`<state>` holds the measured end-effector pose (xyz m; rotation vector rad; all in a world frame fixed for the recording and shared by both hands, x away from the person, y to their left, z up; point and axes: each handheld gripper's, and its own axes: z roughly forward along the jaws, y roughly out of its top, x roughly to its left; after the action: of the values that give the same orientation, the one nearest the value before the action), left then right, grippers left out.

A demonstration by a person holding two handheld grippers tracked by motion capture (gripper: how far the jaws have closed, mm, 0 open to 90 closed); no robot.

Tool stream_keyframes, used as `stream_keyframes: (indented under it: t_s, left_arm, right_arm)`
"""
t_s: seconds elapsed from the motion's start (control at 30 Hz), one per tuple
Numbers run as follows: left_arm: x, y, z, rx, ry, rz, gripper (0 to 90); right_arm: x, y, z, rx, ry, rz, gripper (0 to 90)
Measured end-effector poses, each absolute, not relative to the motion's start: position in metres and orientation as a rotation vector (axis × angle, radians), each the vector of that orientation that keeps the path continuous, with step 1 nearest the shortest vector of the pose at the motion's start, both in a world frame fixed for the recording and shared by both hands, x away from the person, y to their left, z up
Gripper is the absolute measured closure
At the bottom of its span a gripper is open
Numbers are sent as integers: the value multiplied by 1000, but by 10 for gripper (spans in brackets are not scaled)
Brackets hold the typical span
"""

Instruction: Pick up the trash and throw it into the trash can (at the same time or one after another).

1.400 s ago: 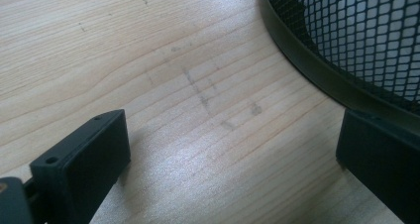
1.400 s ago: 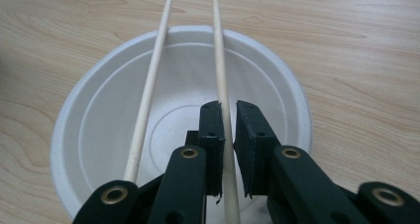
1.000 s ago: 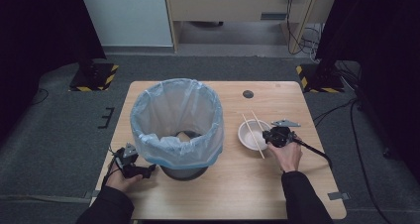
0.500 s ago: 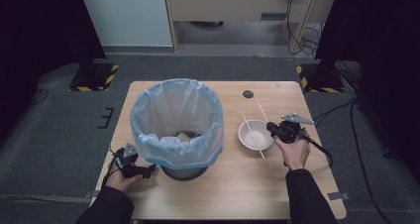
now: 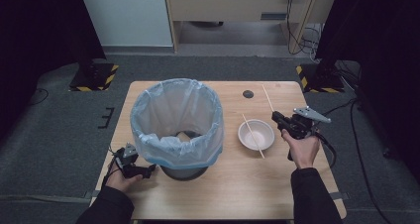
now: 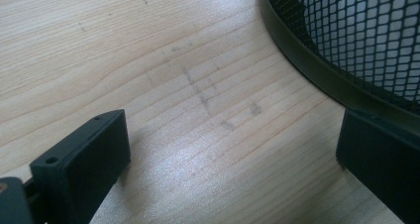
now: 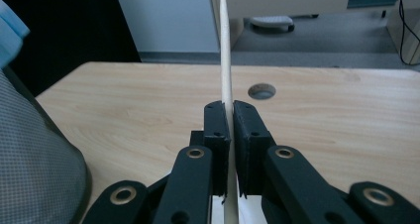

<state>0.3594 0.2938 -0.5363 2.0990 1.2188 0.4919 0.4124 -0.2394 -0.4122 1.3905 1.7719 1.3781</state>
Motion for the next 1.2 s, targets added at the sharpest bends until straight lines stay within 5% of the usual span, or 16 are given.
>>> stream_keyframes:
  t_s: [1.2]
  left_arm:
    - [359, 294, -536, 2100, 1218, 491, 0]
  right_arm:
    - [374, -236, -319, 1106, 1559, 1740, 856]
